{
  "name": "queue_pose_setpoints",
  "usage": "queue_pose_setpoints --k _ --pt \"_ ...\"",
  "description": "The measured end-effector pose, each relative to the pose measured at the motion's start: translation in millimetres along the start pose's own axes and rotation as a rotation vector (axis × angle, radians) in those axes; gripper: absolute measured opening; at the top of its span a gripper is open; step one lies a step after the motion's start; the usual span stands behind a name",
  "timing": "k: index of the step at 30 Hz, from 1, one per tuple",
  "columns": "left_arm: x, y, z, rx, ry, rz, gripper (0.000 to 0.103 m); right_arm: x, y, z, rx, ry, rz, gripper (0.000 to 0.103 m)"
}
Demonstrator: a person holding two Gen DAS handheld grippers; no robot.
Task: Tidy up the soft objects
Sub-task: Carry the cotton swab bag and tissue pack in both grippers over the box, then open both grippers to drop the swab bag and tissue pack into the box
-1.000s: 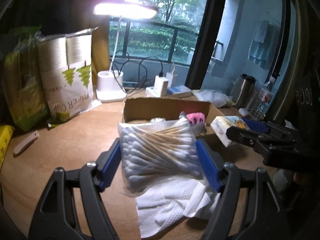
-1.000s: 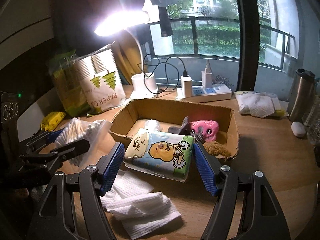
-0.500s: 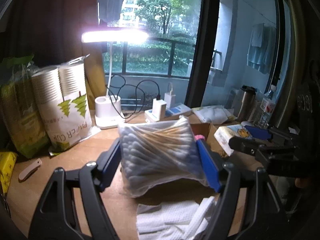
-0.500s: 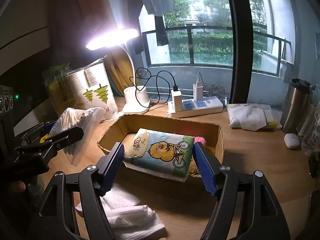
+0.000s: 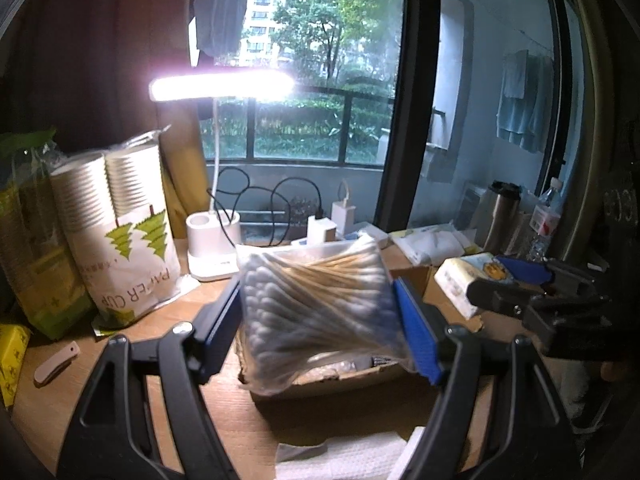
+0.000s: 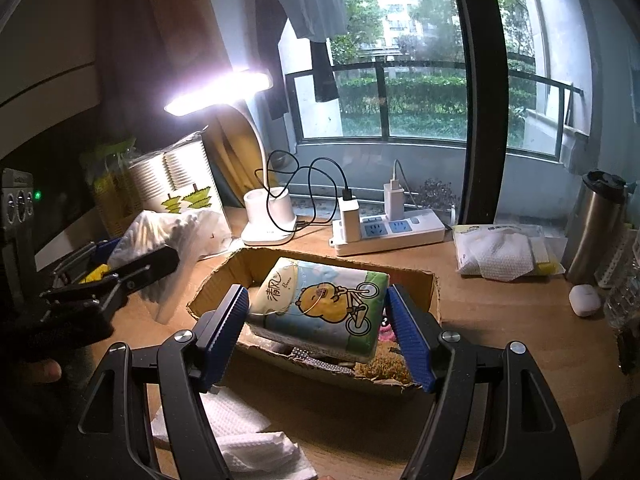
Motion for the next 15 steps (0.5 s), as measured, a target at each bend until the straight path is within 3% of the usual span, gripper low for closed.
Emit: queue_pose_setpoints --k 15 --pt "45.3 10.2 -18.7 -0.034 0.078 -0.023 0.075 32.7 -6.2 1.1 0.006 0.044 -0.006 0.074"
Point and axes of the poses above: each gripper's, at about its wrist camera, not at the fingertips, and x roughly the way its jaws point, y to its left, z to its top, the point moved 6 cm from there along x, roughly the way its jaws point, and after that the axes turned 8 degrees about x, right-handed, at the moved point
